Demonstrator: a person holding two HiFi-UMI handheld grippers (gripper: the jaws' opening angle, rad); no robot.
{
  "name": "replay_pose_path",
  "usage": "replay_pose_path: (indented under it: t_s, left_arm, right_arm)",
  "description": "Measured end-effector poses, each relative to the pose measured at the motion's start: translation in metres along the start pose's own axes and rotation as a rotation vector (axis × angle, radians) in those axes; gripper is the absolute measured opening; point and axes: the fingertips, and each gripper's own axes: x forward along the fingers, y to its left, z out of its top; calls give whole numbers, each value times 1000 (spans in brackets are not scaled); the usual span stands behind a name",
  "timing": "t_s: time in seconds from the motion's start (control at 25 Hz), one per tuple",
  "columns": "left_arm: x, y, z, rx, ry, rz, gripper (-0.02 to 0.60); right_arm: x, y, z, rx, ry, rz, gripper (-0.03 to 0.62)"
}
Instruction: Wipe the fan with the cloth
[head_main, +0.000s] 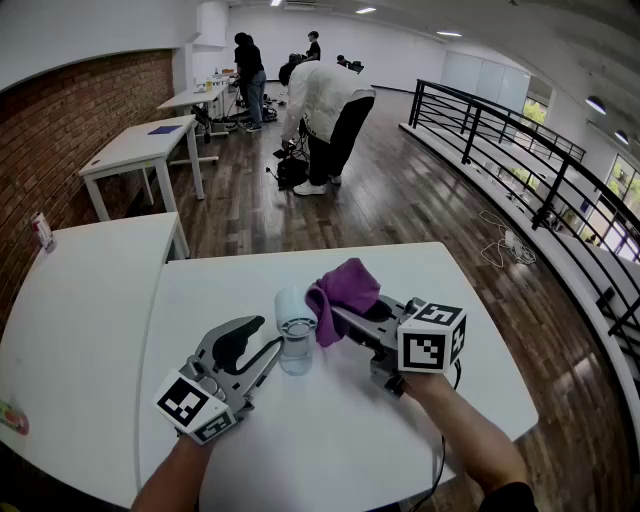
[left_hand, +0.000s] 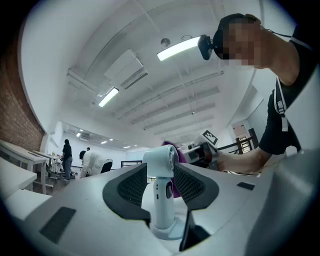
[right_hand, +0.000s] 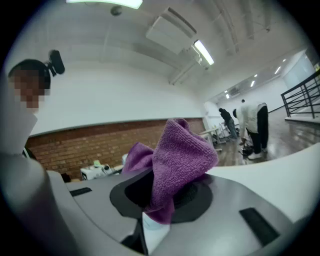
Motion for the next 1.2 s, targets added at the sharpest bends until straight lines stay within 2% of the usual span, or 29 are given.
replay_pose_path:
  t_s: [0.08, 0.16, 0.24, 0.32, 0.36, 0.44, 0.56, 0.68, 0.8, 0.88, 1.04, 1.12, 1.2]
  left_arm:
    - [-4, 3, 0, 5, 9, -5, 179]
    - [-5, 5, -1, 9, 15, -9, 181]
    - [-4, 5, -2, 10, 17, -12, 181]
    - [-4, 4, -5, 9, 20, -11, 181]
    - [-5, 3, -6, 9, 21, -8, 180]
    - [-5, 1, -6, 8, 21, -2, 179]
    - [-3, -2, -5, 9, 28, -2, 181]
    - [-2, -1, -5, 13, 39, -13, 181]
    - [-2, 3, -7, 8, 50, -23, 180]
    - [-2, 3, -7, 5, 52, -25, 179]
    - [-1, 1, -7, -4, 49, -31, 180]
    - [0, -1, -9, -10, 56, -41, 181]
    - [1, -2, -13, -16, 66, -53, 181]
  right_arm:
    - [-6, -15, -6, 50, -14, -47, 69]
    - [-14, -14, 13, 60, -100, -40, 69]
    - [-20, 11, 53, 1, -212, 28, 69]
    - [-17, 49, 86, -77, -282, 125, 69]
    - [-12, 67, 95, -107, -292, 170, 69]
    - [4, 92, 93, -151, -248, 221, 69]
    - [23, 89, 62, -177, -120, 186, 69]
    - [9, 68, 38, -99, -108, 143, 69]
    - [-9, 31, 7, -36, -31, 9, 69]
    - [-20, 13, 13, 13, -66, -40, 69]
    - [-18, 32, 82, 3, -287, 46, 69]
    - [0, 44, 90, 7, -293, 92, 69]
    - [19, 43, 73, 43, -239, 91, 69]
